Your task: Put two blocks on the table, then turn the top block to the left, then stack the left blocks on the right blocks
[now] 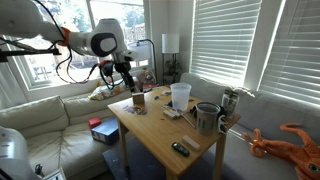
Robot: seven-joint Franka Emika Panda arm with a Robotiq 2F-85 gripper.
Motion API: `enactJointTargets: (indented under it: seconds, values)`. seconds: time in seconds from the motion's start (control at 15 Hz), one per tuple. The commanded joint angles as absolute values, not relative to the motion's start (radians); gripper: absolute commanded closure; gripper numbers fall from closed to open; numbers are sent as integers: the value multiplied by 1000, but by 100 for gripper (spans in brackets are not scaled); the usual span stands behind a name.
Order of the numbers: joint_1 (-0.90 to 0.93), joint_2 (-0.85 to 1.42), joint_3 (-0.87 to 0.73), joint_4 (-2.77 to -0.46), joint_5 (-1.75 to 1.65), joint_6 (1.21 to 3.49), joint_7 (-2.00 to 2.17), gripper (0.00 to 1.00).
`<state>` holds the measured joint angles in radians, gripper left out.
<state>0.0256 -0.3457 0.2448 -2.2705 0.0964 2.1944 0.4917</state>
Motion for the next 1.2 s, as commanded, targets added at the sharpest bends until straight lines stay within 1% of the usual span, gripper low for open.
enactJointTargets:
  seconds: [0.0,0.47,1.13]
  values:
    - [52,-251,240,-2214,121,2234,524,0]
    - [77,-127,239,-2121,106,2217,616,0]
    - [101,-10,221,-2045,65,2218,691,0]
